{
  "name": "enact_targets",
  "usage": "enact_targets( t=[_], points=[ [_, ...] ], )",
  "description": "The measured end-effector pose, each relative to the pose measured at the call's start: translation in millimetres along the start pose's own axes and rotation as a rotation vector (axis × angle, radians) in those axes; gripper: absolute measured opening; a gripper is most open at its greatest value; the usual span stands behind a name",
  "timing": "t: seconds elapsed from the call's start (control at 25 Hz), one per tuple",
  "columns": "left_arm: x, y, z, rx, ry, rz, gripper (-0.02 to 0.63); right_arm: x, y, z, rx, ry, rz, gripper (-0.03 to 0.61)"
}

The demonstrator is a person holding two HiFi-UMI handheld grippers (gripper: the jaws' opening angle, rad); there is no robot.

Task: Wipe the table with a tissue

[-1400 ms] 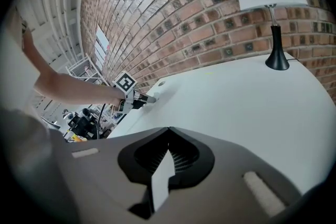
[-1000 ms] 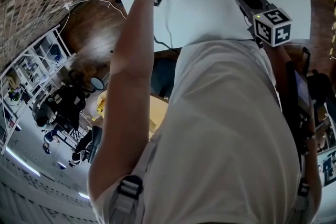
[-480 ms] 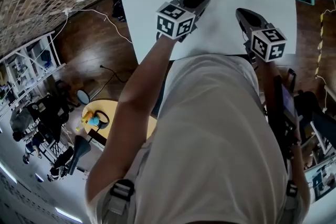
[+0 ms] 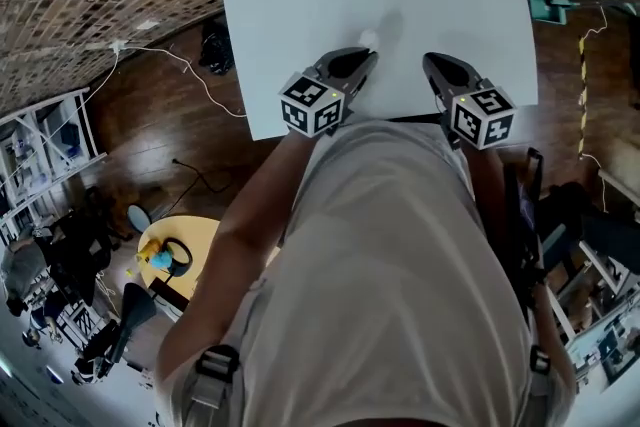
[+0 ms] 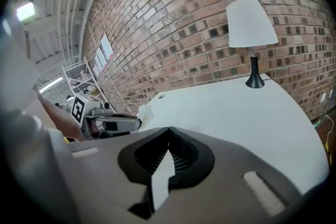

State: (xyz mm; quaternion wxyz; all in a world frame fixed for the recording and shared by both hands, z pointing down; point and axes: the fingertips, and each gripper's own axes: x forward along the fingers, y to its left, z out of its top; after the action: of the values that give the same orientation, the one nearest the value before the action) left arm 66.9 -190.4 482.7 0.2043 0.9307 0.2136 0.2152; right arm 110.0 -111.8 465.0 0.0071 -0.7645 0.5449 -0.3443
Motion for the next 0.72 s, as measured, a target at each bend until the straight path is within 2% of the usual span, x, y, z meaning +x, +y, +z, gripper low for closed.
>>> enact_targets(
  t=[0.24,0.48,0.6,0.72],
  points=[
    [-20.9,-0.1,-4.0,0.000,-0.023,0.095,0.021,-3.1,8.4,0.3,-0.032,-0.026,0.064,0.008],
    [-22.3,-22.7,-16.5,-0.027,-0.016,0.165,0.021,-28.4,16.4,3.4,-0.104,-0.032,0.140,0.008],
    [-5.3,-44.8,-17.9,-0.027,-0.034,0.186,0.020,-59.1,3.7,-4.2,-0.120,-0.038,0.144,0.008],
    [16.7,-62.8,-12.7,-0.017,-0.064,0.197,0.021,-86.9,-26.3,-20.7,-0.094,-0.023,0.115,0.008]
  ],
)
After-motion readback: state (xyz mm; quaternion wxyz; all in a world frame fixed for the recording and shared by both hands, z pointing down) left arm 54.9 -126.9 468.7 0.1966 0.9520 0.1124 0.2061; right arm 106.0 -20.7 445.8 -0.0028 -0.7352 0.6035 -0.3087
